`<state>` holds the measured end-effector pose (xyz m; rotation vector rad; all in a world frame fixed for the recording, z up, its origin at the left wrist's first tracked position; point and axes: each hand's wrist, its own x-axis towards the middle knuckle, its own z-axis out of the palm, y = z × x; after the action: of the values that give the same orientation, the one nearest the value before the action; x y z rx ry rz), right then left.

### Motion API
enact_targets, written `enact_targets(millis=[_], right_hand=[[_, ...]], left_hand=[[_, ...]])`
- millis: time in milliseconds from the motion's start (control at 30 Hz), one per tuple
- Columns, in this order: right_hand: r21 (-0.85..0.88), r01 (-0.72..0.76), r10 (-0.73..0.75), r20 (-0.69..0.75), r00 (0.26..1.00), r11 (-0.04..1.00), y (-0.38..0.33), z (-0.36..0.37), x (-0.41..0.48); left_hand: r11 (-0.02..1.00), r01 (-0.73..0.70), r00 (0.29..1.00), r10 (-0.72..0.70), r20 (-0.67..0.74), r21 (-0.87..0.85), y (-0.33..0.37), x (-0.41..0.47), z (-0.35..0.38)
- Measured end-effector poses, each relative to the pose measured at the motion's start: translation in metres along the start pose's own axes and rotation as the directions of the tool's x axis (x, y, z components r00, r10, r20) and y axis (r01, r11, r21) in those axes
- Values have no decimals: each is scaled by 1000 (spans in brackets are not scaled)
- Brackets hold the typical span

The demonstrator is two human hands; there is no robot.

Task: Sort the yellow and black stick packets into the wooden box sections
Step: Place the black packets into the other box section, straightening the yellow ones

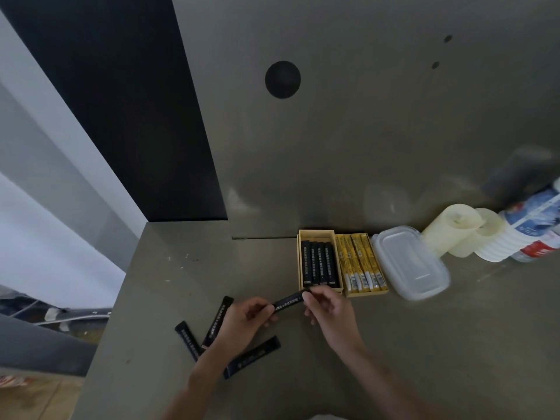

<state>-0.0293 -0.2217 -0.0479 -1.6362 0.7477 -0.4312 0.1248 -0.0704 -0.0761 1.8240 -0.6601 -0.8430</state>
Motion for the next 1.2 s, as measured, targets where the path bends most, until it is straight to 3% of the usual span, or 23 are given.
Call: enact_targets(millis=[167, 333, 467, 567, 733, 1000, 1100, 1200], right_hand=[[-96, 76, -74, 16, 997, 992, -3, 4, -1], [-161, 55, -43, 78, 996, 985, 1, 1, 1], [-124, -24, 33, 67, 997, 992, 1, -5, 3], [-173, -70, 101, 177, 979, 982, 5, -4, 3], [-284, 47, 30, 258, 966, 958, 4, -3, 1], [-406, 12, 173, 416, 893, 914, 0, 6, -1], [-325, -41, 172, 385, 907, 945, -2, 9, -4], [-31, -191, 192, 258, 947, 981, -14, 4, -2]], left_hand=[[992, -54, 998, 50, 38, 118, -2, -2, 1], [978, -73, 997, 68, 29, 196, -4, -2, 1], [996, 59, 995, -65, -77, -71, -1, 0, 4], [968, 86, 982, -123, -145, -235, -2, 2, -1], [959, 119, 986, -146, -87, -257, -2, 2, 0], [966, 93, 991, -112, -68, -243, 1, -1, 1], [956, 83, 988, -115, -99, -281, 2, -1, 0], [948, 102, 983, -143, -117, -301, 1, 2, -5]])
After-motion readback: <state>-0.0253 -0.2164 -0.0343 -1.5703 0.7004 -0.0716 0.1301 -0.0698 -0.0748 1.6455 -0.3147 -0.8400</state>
